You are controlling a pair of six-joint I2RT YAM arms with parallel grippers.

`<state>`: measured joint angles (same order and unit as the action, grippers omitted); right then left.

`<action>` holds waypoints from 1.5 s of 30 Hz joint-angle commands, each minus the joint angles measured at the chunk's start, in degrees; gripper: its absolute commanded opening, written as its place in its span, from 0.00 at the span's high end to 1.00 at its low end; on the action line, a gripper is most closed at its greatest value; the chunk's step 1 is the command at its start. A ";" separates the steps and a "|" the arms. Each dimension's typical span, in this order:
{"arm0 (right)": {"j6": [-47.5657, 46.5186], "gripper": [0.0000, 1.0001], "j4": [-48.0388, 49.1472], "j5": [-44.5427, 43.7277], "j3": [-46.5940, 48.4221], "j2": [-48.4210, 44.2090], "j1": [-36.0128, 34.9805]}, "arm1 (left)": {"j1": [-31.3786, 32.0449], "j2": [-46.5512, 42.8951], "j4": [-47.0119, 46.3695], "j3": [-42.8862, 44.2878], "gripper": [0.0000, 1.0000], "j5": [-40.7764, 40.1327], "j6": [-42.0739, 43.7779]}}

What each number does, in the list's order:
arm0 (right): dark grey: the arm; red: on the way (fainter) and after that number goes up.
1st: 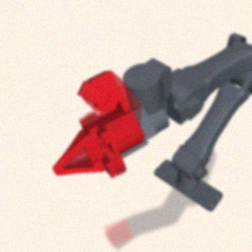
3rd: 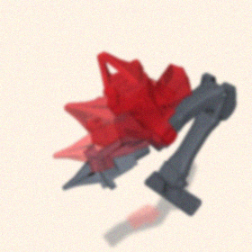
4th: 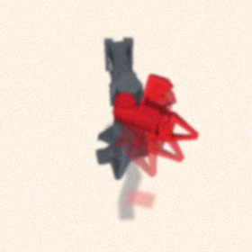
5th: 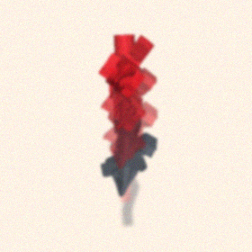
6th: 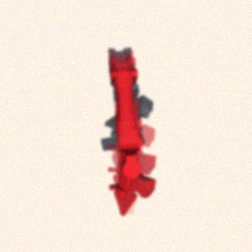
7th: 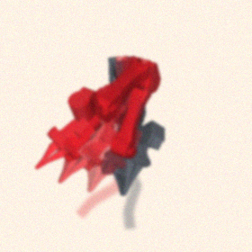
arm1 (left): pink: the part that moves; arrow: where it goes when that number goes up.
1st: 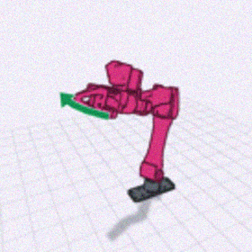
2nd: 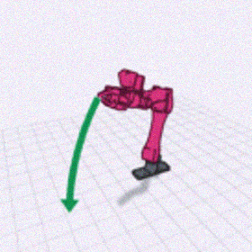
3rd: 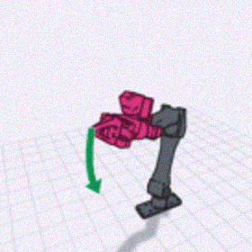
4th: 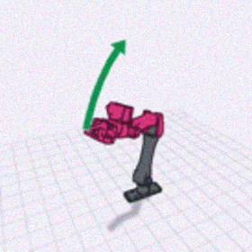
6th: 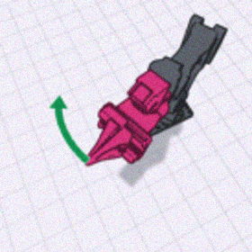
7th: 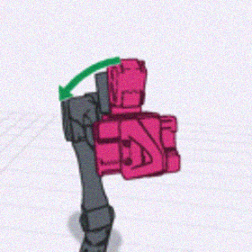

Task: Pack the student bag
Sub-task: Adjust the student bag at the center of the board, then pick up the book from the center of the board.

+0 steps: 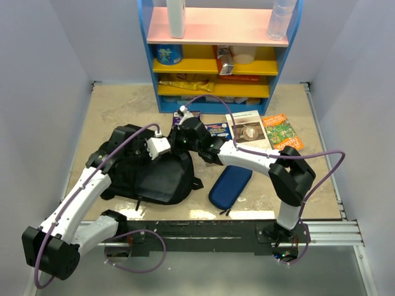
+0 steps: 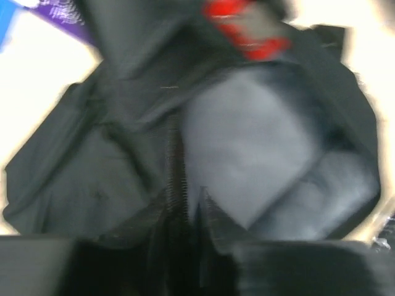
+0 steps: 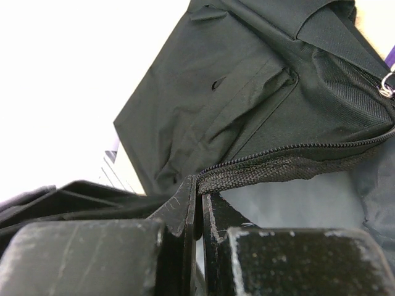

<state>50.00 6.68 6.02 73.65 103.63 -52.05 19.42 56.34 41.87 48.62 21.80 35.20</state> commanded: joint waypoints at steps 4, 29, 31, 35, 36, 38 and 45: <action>-2.62 0.87 1.06 0.57 -0.26 -4.05 0.46 | -0.08 0.88 -8.29 4.11 1.00 -11.96 -1.36; -8.25 0.01 -30.31 -20.13 1.32 -6.77 39.91 | -1.49 0.09 -4.69 5.87 1.00 -10.02 -4.70; -7.73 0.01 -31.55 -21.05 0.80 -8.44 41.58 | -1.58 0.18 -4.95 5.96 1.00 -10.20 -4.88; -5.18 0.01 -30.15 -17.98 -4.37 -12.05 47.99 | -1.67 1.49 -5.74 6.84 1.00 -10.11 -6.02; -5.00 0.01 -30.14 -17.80 -5.09 -12.75 48.79 | -1.67 1.67 -5.83 7.19 1.00 -10.03 -6.11; -4.65 0.01 -29.80 -17.80 -7.19 -13.37 50.03 | -1.75 2.11 -6.53 7.37 1.00 -9.68 -6.28; 1.32 0.01 -16.09 -10.06 -20.20 -20.31 43.81 | -3.86 2.46 -8.38 5.44 1.00 -9.41 -4.88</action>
<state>46.26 -17.61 -8.36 59.07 87.50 -2.59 17.47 58.87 38.09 53.04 11.79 30.57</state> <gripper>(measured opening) 0.986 0.058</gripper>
